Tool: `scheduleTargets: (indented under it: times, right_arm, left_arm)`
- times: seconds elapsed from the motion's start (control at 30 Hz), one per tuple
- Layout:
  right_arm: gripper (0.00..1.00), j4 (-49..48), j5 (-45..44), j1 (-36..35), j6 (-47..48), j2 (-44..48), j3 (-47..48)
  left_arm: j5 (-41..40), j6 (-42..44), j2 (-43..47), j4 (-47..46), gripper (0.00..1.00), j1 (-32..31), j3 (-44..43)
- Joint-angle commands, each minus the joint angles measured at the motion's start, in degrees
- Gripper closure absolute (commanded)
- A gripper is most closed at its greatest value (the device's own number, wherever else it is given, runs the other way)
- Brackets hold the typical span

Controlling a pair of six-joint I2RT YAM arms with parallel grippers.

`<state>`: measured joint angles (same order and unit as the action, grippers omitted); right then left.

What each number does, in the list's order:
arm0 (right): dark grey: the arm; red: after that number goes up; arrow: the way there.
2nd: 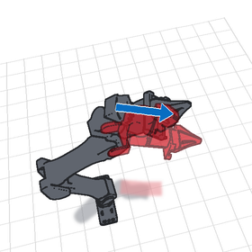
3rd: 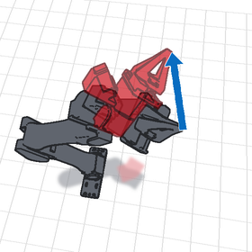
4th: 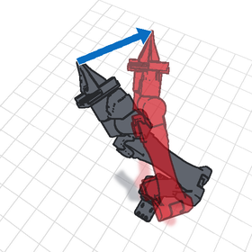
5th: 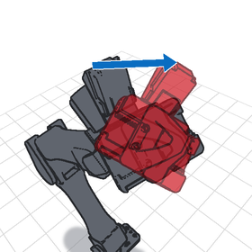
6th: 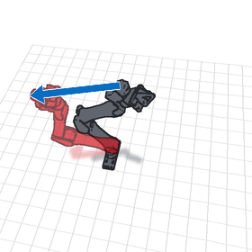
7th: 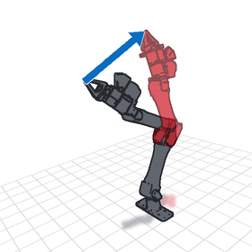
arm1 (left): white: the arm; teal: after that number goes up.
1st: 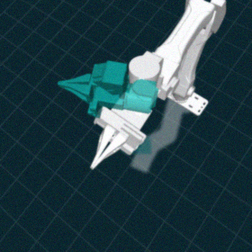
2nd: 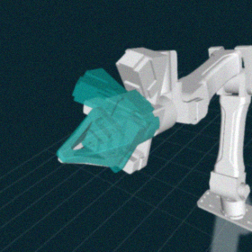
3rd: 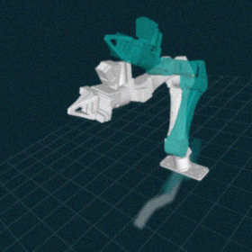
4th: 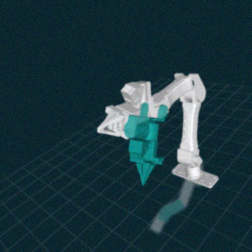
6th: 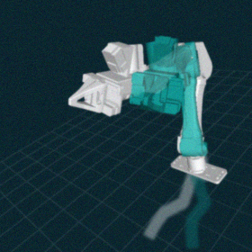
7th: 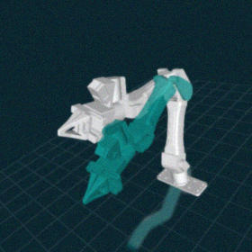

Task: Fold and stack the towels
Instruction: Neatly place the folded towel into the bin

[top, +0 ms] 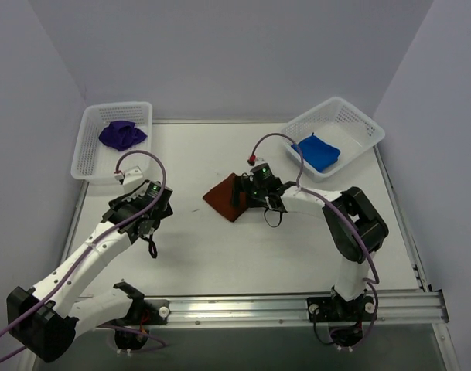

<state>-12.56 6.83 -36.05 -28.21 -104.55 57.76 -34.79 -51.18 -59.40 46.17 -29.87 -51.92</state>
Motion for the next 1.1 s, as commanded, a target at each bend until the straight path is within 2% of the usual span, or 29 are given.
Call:
scheduleTargets:
  times: [0.0,0.23,0.43,0.63,0.83,1.07]
  right_arm:
    - [0.00,-3.35,12.55,4.67,11.12,-3.89,2.61]
    - [0.00,-0.55,17.60,7.14,17.92,-12.86,14.39]
    - [0.00,5.25,15.24,7.22,19.77,-15.68,23.61]
    - [0.00,10.80,4.79,6.70,19.42,-11.39,26.27]
    - [0.00,10.89,-4.27,5.73,10.03,-7.16,21.44]
    - [0.03,12.11,-17.80,0.55,0.62,-6.19,17.48]
  left_arm:
    - [-1.16,0.20,0.77,-0.47,0.06,0.60,-0.64]
    - [-1.07,0.20,0.16,-0.29,0.06,1.04,-0.81]
    - [-0.02,0.46,-0.63,-1.17,0.06,1.30,-0.90]
    - [1.03,0.90,-0.90,-2.40,0.06,1.57,-0.55]
    - [1.91,1.26,-0.55,-3.37,0.06,1.65,0.24]
    - [2.09,1.52,0.07,-3.98,0.06,2.01,0.77]
